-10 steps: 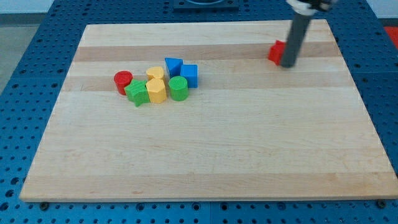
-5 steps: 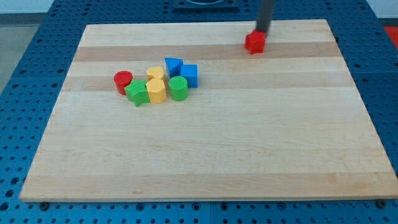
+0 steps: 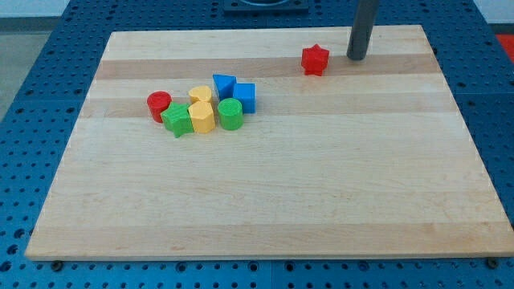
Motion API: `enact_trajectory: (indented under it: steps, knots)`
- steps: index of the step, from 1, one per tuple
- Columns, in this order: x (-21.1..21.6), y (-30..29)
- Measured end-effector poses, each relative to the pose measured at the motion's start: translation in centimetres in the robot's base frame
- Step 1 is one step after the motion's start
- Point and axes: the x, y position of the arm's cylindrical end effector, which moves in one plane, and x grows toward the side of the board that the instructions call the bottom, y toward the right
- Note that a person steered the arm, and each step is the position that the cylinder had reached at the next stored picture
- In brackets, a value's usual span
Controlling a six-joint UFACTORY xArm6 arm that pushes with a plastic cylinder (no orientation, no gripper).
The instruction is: Place the red star at the top center of the board
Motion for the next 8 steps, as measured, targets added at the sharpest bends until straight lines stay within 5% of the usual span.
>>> enact_trajectory:
  steps: [3,5,8]
  knots:
    - [1.4,-20.2]
    - [-0.3,-12.5]
    - [-5.0,-10.2]
